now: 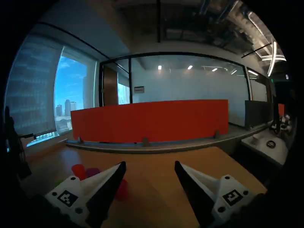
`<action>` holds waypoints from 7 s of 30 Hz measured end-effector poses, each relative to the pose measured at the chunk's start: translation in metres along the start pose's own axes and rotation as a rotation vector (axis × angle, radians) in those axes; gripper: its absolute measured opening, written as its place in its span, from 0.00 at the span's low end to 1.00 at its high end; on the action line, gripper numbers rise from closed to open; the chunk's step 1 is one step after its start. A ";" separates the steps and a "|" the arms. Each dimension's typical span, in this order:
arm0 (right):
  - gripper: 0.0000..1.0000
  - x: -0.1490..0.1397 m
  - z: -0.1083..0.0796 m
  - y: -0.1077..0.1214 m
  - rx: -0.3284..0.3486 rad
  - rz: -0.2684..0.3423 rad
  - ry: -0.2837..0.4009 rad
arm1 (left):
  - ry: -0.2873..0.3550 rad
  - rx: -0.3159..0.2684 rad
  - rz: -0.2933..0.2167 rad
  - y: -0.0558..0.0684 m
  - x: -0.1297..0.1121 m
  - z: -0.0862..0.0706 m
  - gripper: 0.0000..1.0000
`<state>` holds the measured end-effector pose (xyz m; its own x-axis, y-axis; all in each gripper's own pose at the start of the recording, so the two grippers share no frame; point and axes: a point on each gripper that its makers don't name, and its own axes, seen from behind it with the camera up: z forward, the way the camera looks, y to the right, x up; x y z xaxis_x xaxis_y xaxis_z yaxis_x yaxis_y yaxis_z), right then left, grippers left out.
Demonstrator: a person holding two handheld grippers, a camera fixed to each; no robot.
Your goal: Pour water
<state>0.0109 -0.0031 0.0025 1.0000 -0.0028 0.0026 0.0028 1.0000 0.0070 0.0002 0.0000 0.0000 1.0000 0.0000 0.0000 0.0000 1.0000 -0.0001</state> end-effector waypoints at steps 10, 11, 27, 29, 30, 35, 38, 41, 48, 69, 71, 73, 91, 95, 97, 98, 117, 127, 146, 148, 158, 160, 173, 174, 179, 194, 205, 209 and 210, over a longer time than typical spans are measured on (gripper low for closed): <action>0.99 0.051 0.000 -0.016 0.045 -0.049 0.004 | -0.010 -0.038 -0.030 0.008 0.045 0.004 0.98; 0.99 0.055 -0.001 -0.017 0.049 -0.055 0.004 | -0.015 -0.041 -0.037 0.009 0.048 0.005 0.98; 0.99 0.062 -0.004 -0.041 0.197 -0.021 -0.005 | -0.056 -0.203 -0.034 0.034 0.053 0.005 0.98; 0.99 0.060 -0.006 -0.048 0.249 -0.013 -0.016 | -0.060 -0.238 -0.035 0.040 0.051 0.003 0.98; 0.99 0.060 -0.007 -0.052 0.274 -0.010 -0.020 | -0.062 -0.255 -0.035 0.042 0.050 0.002 0.98; 0.99 0.060 -0.014 -0.070 0.388 -0.034 -0.040 | -0.065 -0.358 -0.028 0.060 0.050 -0.006 0.99; 0.99 0.064 -0.018 -0.078 0.435 -0.049 -0.038 | -0.065 -0.408 -0.017 0.069 0.051 -0.010 0.98; 0.99 0.070 -0.022 -0.084 0.472 -0.055 -0.031 | -0.066 -0.447 -0.027 0.078 0.053 -0.014 0.98; 0.99 0.067 -0.025 -0.096 0.531 -0.080 -0.073 | -0.092 -0.554 -0.063 0.098 0.058 -0.024 0.98; 0.99 -0.001 -0.035 -0.117 0.664 -0.195 -0.279 | -0.263 -0.660 0.037 0.104 -0.007 -0.025 0.98; 0.99 -0.010 -0.035 -0.117 0.668 -0.200 -0.295 | -0.277 -0.668 0.046 0.105 -0.015 -0.025 0.98; 0.99 -0.020 -0.035 -0.116 0.669 -0.205 -0.311 | -0.290 -0.673 0.057 0.105 -0.024 -0.024 0.99; 0.99 -0.115 -0.031 -0.110 0.654 -0.283 -0.446 | -0.415 -0.725 0.124 0.119 -0.113 -0.027 0.98; 1.00 -0.132 -0.031 -0.111 0.655 -0.288 -0.472 | -0.444 -0.737 0.129 0.121 -0.131 -0.030 0.98; 0.99 -0.139 -0.030 -0.111 0.657 -0.286 -0.484 | -0.457 -0.740 0.132 0.122 -0.138 -0.032 0.98; 0.99 -0.143 -0.031 -0.112 0.658 -0.284 -0.491 | -0.464 -0.743 0.134 0.122 -0.142 -0.033 0.98; 1.00 -0.193 -0.027 -0.127 0.693 -0.314 -0.575 | -0.590 -0.773 0.214 0.121 -0.207 -0.041 0.98; 0.99 -0.213 -0.018 -0.137 0.705 -0.333 -0.596 | -0.629 -0.799 0.223 0.128 -0.226 -0.038 0.98; 0.99 -0.229 0.000 -0.151 0.720 -0.332 -0.608 | -0.647 -0.837 0.281 0.150 -0.248 -0.013 0.98; 0.99 -0.230 0.003 -0.153 0.722 -0.333 -0.607 | -0.645 -0.841 0.281 0.153 -0.248 -0.011 0.98; 0.99 -0.234 0.011 -0.161 0.734 -0.327 -0.608 | -0.633 -0.858 0.267 0.167 -0.249 -0.001 0.98; 0.99 -0.234 0.011 -0.161 0.735 -0.327 -0.608 | -0.629 -0.861 0.260 0.170 -0.249 0.001 0.98; 0.99 -0.235 0.013 -0.161 0.733 -0.327 -0.603 | -0.628 -0.857 0.252 0.171 -0.250 0.004 0.85; 0.99 -0.235 0.013 -0.161 0.733 -0.327 -0.603 | -0.628 -0.858 0.253 0.171 -0.250 0.004 0.85; 0.99 -0.235 0.015 -0.161 0.730 -0.328 -0.597 | -0.628 -0.860 0.254 0.172 -0.251 0.003 0.85; 0.89 -0.237 0.022 -0.164 0.721 -0.345 -0.577 | -0.628 -0.863 0.253 0.172 -0.250 0.001 0.85; 0.88 -0.214 0.021 -0.168 0.727 -0.296 -0.540 | -0.603 -0.855 0.238 0.172 -0.236 -0.003 0.85; 0.88 -0.196 0.019 -0.169 0.732 -0.295 -0.517 | -0.563 -0.839 0.224 0.172 -0.215 0.000 0.85; 0.88 -0.191 0.018 -0.169 0.733 -0.295 -0.511 | -0.550 -0.833 0.220 0.171 -0.208 0.001 0.85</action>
<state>-0.1810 -0.1720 0.0186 0.8364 -0.4319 0.3374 0.0800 0.7053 0.7044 -0.2079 0.1713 0.0013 0.8395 0.3935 0.3748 0.0261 0.6597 -0.7510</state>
